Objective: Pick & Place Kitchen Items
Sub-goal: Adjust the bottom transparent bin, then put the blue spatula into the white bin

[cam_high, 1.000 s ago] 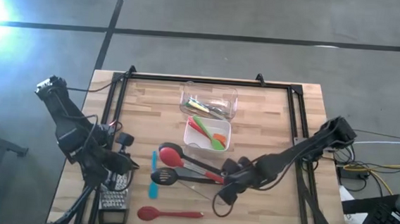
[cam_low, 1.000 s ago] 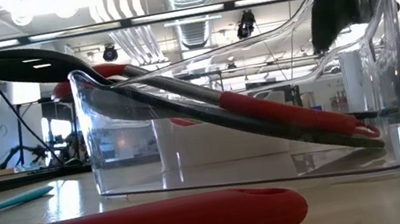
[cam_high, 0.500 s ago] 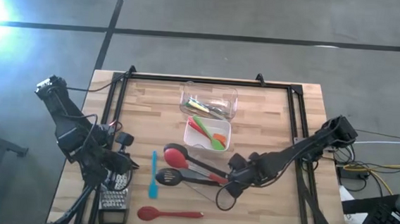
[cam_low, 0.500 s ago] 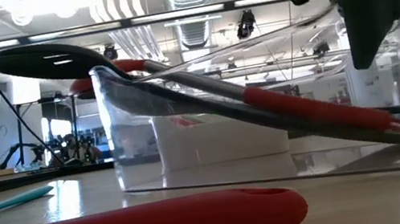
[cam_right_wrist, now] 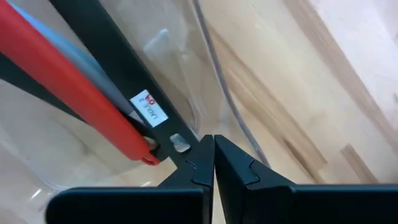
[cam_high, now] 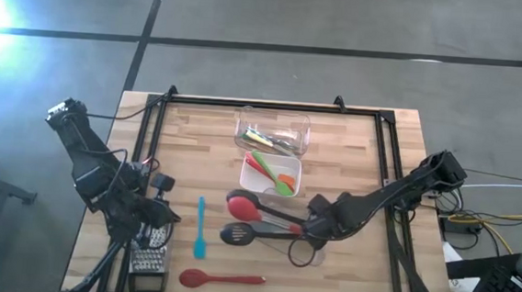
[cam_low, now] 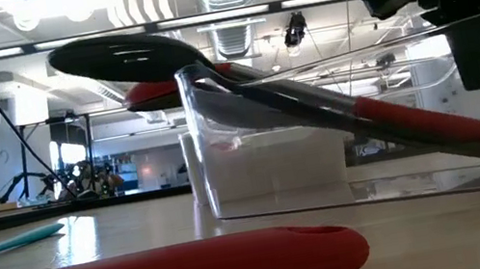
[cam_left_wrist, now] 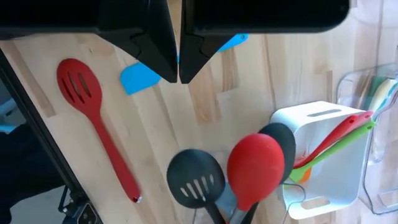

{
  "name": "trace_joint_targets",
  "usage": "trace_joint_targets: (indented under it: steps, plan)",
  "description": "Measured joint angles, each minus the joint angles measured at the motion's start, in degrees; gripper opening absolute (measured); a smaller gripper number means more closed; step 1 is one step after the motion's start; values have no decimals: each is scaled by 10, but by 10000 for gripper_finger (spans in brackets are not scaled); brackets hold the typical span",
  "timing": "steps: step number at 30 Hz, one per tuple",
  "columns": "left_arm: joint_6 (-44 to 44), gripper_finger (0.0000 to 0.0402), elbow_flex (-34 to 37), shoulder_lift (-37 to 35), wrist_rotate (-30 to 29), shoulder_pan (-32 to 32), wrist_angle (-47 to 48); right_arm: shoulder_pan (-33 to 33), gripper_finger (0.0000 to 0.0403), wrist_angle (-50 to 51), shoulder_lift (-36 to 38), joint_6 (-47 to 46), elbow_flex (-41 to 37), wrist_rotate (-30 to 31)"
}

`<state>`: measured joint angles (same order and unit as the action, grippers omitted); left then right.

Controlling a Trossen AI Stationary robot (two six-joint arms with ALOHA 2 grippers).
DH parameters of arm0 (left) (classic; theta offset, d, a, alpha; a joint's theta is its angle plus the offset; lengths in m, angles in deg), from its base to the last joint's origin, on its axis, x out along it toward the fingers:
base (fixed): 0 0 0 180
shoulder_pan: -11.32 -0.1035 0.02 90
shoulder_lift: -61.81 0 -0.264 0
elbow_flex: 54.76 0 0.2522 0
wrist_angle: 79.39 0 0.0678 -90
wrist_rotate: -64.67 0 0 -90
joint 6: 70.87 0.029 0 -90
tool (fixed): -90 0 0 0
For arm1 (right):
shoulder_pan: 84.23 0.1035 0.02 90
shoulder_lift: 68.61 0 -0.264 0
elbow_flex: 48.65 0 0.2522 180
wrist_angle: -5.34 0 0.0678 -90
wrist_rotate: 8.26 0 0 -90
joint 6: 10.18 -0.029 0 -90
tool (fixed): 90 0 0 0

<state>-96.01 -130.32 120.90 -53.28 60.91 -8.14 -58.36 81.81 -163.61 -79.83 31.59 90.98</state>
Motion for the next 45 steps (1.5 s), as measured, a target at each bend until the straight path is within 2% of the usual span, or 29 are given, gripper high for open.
trace_joint_targets:
  steps: [6,11,13,16,19,24,27,30,35,45]
  plan:
    - [7,31,0,2,18,0,0,0,8,16,20,-1,-15,14]
    - [14,53,0,11,19,0,0,3,8,14,78,-48,-59,39]
    - [20,62,0,16,19,-1,0,7,8,-12,106,-55,-69,67]
    - [37,81,0,30,20,-5,-1,17,8,-60,154,-48,-74,144]
    - [38,115,0,50,23,-22,-4,24,8,-89,203,-20,-67,208]
    - [48,203,-1,92,31,-54,-22,32,8,-103,274,29,-42,283]
    - [108,251,-1,123,37,-69,-31,37,8,-107,310,60,-31,320]
    - [187,277,-1,159,48,-73,-42,36,8,-108,346,88,-21,346]
    - [269,282,-1,223,81,-72,-45,36,8,-107,390,113,-17,372]
    - [315,280,-13,322,134,-73,-68,36,8,-107,411,118,-25,376]
